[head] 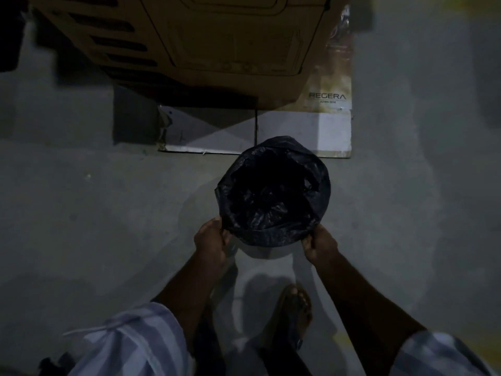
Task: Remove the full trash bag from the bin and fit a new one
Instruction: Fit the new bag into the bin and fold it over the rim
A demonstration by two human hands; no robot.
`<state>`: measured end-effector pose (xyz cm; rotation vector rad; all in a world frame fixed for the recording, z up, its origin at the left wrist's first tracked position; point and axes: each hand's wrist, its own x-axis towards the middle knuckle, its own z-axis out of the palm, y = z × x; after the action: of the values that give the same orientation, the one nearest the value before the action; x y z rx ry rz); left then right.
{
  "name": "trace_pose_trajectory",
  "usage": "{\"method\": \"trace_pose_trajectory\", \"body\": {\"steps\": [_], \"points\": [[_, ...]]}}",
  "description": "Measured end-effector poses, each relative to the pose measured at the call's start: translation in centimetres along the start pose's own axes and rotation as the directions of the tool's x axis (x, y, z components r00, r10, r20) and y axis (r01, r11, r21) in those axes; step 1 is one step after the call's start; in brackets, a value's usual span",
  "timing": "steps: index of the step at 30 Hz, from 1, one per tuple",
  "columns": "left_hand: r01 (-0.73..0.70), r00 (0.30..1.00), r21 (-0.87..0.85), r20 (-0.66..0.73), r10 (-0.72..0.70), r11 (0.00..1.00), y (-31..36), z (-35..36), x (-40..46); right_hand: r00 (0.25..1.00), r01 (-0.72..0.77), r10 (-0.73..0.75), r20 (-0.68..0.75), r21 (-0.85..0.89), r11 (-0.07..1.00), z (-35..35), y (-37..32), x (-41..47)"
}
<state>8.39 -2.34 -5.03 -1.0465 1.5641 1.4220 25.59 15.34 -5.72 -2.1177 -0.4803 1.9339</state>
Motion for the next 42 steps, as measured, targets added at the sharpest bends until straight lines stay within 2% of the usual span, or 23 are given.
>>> {"method": "trace_pose_trajectory", "body": {"steps": [2,3,4,5,6,7,9,11,14,16,19,23,26,29,32,36,40,42], "points": [[-0.03,0.977,0.087,-0.207,0.048,0.996,0.6,0.3,-0.2,0.98,0.1,-0.129,-0.152,-0.184,0.978,-0.1,-0.3,-0.3],[-0.03,0.958,0.102,-0.281,0.058,0.994,0.6,0.5,-0.8,0.946,0.144,-0.212,-0.247,-0.266,0.953,-0.3,-0.5,-0.7],[-0.019,0.957,0.07,-0.286,0.038,0.997,0.2,0.5,-1.1,0.918,0.164,-0.244,-0.314,-0.259,0.952,-0.7,-0.5,-1.0],[0.03,0.978,0.013,-0.208,-0.026,0.999,-0.2,0.6,-2.2,0.92,0.174,-0.228,-0.32,-0.188,0.967,-0.9,-0.4,-1.8],[0.118,0.989,-0.003,-0.091,-0.117,0.993,-1.1,0.5,-3.1,0.948,0.147,-0.179,-0.263,-0.135,0.98,-1.1,-0.1,-2.8],[0.222,0.973,0.029,0.054,-0.224,0.975,-2.0,0.3,-4.0,0.973,0.1,-0.118,-0.196,-0.098,0.99,-1.2,0.5,-3.7],[0.354,0.885,0.134,0.272,-0.377,0.926,-4.0,0.0,-5.0,0.997,0.008,-0.01,-0.076,-0.022,1.0,-1.2,1.8,-5.3],[0.35,0.85,0.16,0.36,-0.384,0.923,-5.2,-0.2,-5.3,1.0,-0.011,0.01,0.014,0.047,0.999,-1.0,3.0,-6.0],[0.281,0.873,0.08,0.392,-0.289,0.956,-6.2,-0.6,-4.5,0.993,0.035,-0.048,0.104,0.128,0.991,-1.0,3.8,-5.9],[0.198,0.872,0.097,0.437,-0.221,0.975,-6.0,-0.9,-4.5,0.994,0.033,-0.049,0.095,0.166,0.986,-1.3,4.0,-5.2],[0.118,0.866,0.192,0.461,-0.196,0.974,-5.1,-1.5,-4.3,0.994,-0.006,-0.019,0.11,0.225,0.974,-1.4,4.0,-4.4],[0.108,0.891,0.306,0.393,-0.229,0.946,-4.3,-1.1,-4.4,0.988,-0.048,0.02,0.15,0.184,0.982,-1.4,4.1,-3.7],[0.082,0.923,0.339,0.328,-0.2,0.937,-4.3,-0.5,-4.0,0.986,-0.07,0.052,0.157,0.107,0.992,-1.1,3.8,-2.9],[0.0,0.934,0.421,0.323,-0.15,0.907,-4.2,-0.4,-3.7,0.992,-0.075,0.072,0.099,0.027,0.997,-1.0,3.6,-1.9],[-0.071,0.952,0.513,0.291,-0.095,0.855,-3.8,-0.5,-3.3,0.992,-0.07,0.061,0.114,0.076,0.995,-0.9,3.2,-1.8],[-0.094,0.971,0.533,0.234,-0.04,0.841,-3.2,-0.8,-2.2,0.984,-0.139,0.112,0.136,0.207,0.968,-0.8,2.6,-1.2],[-0.093,0.967,0.586,0.244,-0.066,0.805,-2.5,-0.8,-1.7,0.972,-0.205,0.162,0.168,0.282,0.937,-1.5,1.9,-0.8],[-0.077,0.986,0.562,0.168,-0.023,0.823,-1.8,-0.6,-1.3,0.966,-0.226,0.19,0.175,0.219,0.949,-1.9,1.6,-1.0]]}}
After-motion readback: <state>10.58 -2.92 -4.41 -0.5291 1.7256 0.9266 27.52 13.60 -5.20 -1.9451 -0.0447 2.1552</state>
